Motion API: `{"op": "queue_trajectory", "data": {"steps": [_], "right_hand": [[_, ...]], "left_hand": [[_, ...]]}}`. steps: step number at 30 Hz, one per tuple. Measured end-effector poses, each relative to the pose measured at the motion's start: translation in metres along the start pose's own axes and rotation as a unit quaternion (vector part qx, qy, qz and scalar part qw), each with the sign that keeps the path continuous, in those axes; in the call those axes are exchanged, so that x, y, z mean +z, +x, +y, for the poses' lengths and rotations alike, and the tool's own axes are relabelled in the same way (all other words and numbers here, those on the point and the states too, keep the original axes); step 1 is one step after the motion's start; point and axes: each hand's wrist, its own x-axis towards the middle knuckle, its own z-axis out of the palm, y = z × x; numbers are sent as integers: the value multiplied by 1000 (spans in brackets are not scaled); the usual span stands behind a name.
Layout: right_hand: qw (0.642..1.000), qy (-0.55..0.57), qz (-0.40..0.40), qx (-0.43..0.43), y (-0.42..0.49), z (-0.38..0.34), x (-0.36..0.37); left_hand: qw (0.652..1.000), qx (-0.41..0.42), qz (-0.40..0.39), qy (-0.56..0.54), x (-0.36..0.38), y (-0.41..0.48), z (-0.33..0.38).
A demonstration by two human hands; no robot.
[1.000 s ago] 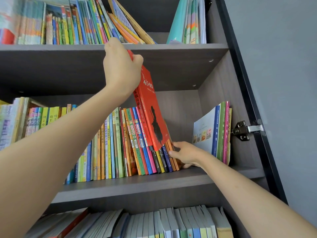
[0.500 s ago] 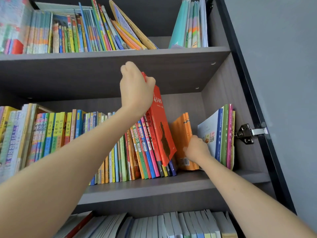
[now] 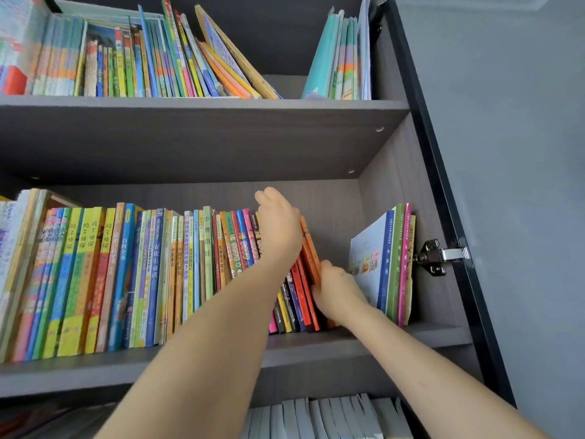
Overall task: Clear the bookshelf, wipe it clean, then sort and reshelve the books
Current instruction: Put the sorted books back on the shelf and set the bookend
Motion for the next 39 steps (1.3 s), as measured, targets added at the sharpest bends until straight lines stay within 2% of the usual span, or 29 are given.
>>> {"op": "queue_trajectory", "data": {"steps": [1, 3, 4, 7, 9, 11, 13, 17, 22, 24, 25, 26, 28, 29, 30, 32, 34, 36, 37, 39], "right_hand": [[1000, 1, 1, -5, -1, -1, -1], [1000, 17, -13, -12, -2, 1, -2], [999, 38, -33, -14, -3, 3, -2], [982, 129, -135, -7, -4, 10, -7], [971, 158, -181, -15, -4, 16, -6], [970, 136, -198, -25, -1, 19, -5], [970, 123, -209, -21, 3, 19, -2], [968, 93, -232, -33, 10, 14, 1], [969, 84, -234, -15, 11, 12, 3], [983, 30, -177, -32, 2, 7, 1], [994, -16, -102, -39, -5, 3, -3], [997, -71, 9, -34, -17, -1, -12], [955, -169, 242, -10, -39, -7, -32], [928, -200, 313, 20, -49, -3, -42], [913, -211, 343, 62, -55, 1, -50], [917, -220, 284, 172, -65, 17, -55], [938, -179, 187, 231, -66, 35, -52], [958, -37, 117, 261, -54, 51, -47], [955, 69, 105, 269, -44, 59, -46], [914, 285, 107, 268, -27, 66, -45]], "left_hand": [[1000, -9, -18, 2, 6, -1, -5], [997, 3, 9, 83, 16, 0, -3], [986, 51, 61, 148, 22, 1, -5], [983, 85, 122, 105, 15, 11, -14], [991, 103, 69, 59, 0, 29, -23], [995, 75, -55, 30, -20, 45, -35], [988, 75, -135, 13, -36, 54, -41], [973, 122, -179, 86, -46, 58, -41], [970, 140, -158, 122, -44, 57, -43], [966, 160, -136, 148, -40, 47, -44], [965, 170, -115, 161, -40, 42, -46], [965, 184, -92, 162, -38, 35, -46], [964, 221, -41, 144, -39, 23, -47], [959, 247, -14, 138, -40, 17, -48], [952, 274, 11, 136, -42, 13, -49], [938, 319, 51, 123, -46, 1, -54], [925, 358, 67, 111, -48, -12, -62], [916, 379, 64, 112, -48, -22, -71], [916, 381, 60, 111, -47, -25, -76], [922, 368, 56, 107, -46, -29, -86]]}}
